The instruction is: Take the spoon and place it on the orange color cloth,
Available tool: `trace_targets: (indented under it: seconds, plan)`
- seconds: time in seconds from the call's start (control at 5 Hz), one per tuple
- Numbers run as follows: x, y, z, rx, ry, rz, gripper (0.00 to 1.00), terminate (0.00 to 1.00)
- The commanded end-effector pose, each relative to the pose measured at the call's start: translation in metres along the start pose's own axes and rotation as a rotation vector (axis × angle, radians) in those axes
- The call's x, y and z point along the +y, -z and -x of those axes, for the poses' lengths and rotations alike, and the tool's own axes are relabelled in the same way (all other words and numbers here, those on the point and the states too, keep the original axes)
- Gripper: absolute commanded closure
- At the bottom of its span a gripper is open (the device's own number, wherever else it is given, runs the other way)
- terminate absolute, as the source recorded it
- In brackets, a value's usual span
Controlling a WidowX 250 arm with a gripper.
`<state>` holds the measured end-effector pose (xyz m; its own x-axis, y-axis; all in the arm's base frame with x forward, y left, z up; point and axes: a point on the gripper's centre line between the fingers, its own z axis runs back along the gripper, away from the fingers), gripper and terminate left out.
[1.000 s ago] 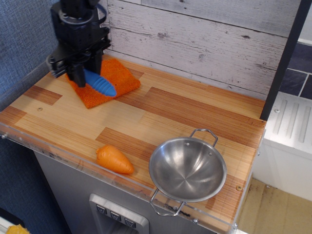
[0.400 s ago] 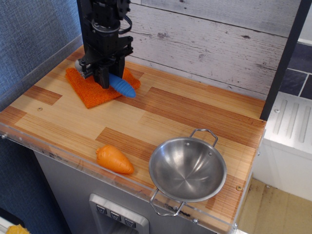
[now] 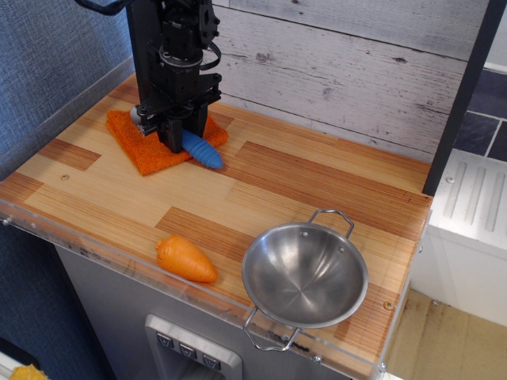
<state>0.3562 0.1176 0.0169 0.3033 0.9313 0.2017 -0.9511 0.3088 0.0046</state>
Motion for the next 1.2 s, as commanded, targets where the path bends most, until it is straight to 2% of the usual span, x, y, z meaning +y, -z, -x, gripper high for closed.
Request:
trace_targets:
  seconds: [0.0,0.2,0.6,1.0]
  plan:
    - [-0.003,-0.016,-0.003,0.002,0.015,0.034,0.0,0.0]
    - [-0.001,-0.021,-0.002,-0.007,0.013,0.027,0.0,0.0]
    - [0.006,-0.035,-0.01,-0.015,0.002,0.053,0.0,0.0]
    - [0.015,-0.086,-0.013,-0.049,0.009,0.119,0.0,0.0]
